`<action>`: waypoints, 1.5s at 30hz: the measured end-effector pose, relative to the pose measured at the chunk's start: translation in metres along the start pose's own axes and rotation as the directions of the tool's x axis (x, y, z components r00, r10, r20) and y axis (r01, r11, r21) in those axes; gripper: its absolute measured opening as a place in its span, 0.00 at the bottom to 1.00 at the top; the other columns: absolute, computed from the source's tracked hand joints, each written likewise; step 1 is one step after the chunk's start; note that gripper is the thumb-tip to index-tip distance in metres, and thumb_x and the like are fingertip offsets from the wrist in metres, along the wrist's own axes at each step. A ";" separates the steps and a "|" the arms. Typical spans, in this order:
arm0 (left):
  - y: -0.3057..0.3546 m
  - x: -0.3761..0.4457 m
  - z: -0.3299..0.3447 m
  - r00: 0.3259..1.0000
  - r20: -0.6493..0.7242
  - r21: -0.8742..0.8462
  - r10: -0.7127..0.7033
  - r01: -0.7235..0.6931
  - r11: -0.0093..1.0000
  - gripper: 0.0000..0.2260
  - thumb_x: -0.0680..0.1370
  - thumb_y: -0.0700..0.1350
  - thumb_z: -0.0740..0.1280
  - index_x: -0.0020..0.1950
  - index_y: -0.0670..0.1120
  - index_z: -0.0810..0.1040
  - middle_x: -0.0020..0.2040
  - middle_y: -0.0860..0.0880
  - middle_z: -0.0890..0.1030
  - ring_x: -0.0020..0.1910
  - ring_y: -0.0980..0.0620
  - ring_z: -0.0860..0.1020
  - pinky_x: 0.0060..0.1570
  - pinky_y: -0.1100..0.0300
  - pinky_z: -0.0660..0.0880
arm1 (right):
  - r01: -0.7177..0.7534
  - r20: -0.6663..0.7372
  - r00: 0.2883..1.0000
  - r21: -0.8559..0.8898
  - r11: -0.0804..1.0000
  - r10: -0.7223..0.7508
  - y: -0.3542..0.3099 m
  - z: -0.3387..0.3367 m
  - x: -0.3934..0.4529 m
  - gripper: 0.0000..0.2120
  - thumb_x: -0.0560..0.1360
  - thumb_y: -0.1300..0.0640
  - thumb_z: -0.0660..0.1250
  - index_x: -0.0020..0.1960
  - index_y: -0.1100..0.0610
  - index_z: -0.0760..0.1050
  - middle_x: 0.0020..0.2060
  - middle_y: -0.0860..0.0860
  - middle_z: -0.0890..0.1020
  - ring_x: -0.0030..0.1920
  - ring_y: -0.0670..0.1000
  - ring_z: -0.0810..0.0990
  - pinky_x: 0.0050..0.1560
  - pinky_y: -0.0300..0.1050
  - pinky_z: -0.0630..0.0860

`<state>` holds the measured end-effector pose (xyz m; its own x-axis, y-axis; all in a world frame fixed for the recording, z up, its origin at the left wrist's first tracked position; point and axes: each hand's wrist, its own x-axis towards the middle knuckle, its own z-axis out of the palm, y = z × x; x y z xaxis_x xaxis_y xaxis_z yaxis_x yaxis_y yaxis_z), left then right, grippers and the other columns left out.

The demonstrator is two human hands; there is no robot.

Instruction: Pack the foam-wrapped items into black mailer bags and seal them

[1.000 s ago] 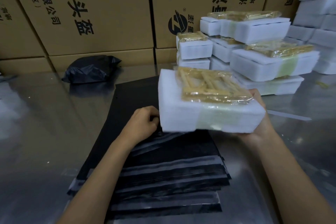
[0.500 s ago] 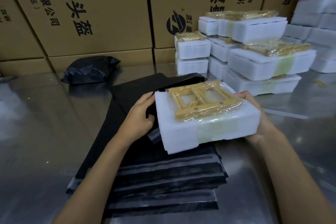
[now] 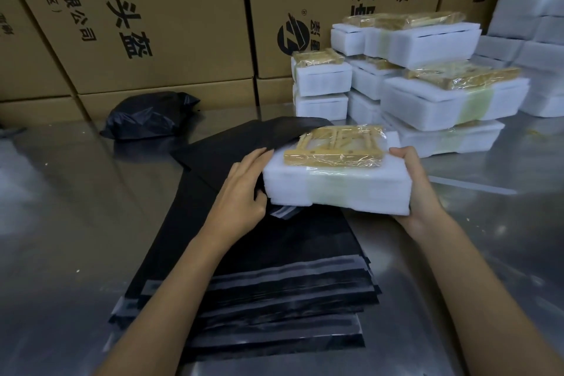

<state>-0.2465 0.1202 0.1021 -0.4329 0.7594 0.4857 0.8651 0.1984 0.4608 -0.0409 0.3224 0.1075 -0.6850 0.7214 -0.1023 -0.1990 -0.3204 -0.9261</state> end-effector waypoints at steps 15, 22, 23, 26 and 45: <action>0.040 -0.008 0.021 0.994 -0.093 0.175 0.054 -0.038 0.984 0.33 0.75 0.30 0.62 0.79 0.43 0.59 0.79 0.48 0.59 0.73 0.51 0.59 0.63 0.65 0.60 | 0.035 -0.022 0.999 0.065 0.997 -0.033 0.028 0.060 -0.014 0.24 0.73 0.48 0.74 0.67 0.52 0.76 0.55 0.48 0.86 0.56 0.49 0.85 0.54 0.50 0.83; 0.053 0.011 -0.004 0.941 -0.336 -0.167 -0.034 -0.024 0.986 0.15 0.75 0.41 0.60 0.60 0.52 0.72 0.54 0.70 0.70 0.57 0.58 0.70 0.51 0.70 0.67 | 0.130 0.014 0.991 0.031 0.991 -0.130 0.030 0.062 -0.013 0.27 0.71 0.50 0.77 0.68 0.46 0.73 0.56 0.47 0.85 0.57 0.49 0.85 0.55 0.51 0.82; 0.055 0.023 -0.008 0.938 -0.345 -0.158 -0.044 -0.012 0.987 0.14 0.75 0.42 0.60 0.60 0.51 0.71 0.53 0.68 0.70 0.57 0.57 0.69 0.51 0.69 0.66 | 0.136 0.018 0.990 0.026 0.990 -0.137 0.030 0.062 -0.013 0.29 0.69 0.49 0.78 0.67 0.46 0.73 0.56 0.47 0.85 0.57 0.49 0.84 0.56 0.51 0.81; 0.062 0.076 -0.012 0.961 -0.275 0.018 -0.039 0.046 0.999 0.15 0.76 0.44 0.61 0.63 0.46 0.73 0.61 0.50 0.74 0.62 0.50 0.67 0.60 0.56 0.66 | 0.164 0.031 0.986 -0.012 0.986 -0.163 0.030 0.062 -0.012 0.31 0.64 0.46 0.79 0.64 0.43 0.73 0.55 0.45 0.85 0.56 0.48 0.84 0.59 0.52 0.80; 0.125 0.170 0.008 0.899 0.360 0.077 -0.250 0.238 0.968 0.12 0.77 0.38 0.63 0.56 0.42 0.84 0.51 0.46 0.83 0.54 0.46 0.81 0.51 0.57 0.79 | 0.039 -0.086 0.995 -0.173 0.984 -0.055 0.024 0.059 -0.012 0.25 0.62 0.43 0.79 0.54 0.53 0.83 0.46 0.46 0.88 0.49 0.48 0.86 0.52 0.50 0.83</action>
<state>-0.2100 0.2791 0.2367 -0.5137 0.8563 0.0537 0.7539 0.4206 0.5047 -0.0791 0.2697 0.1084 -0.6100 0.7881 -0.0825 -0.1012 -0.1807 -0.9783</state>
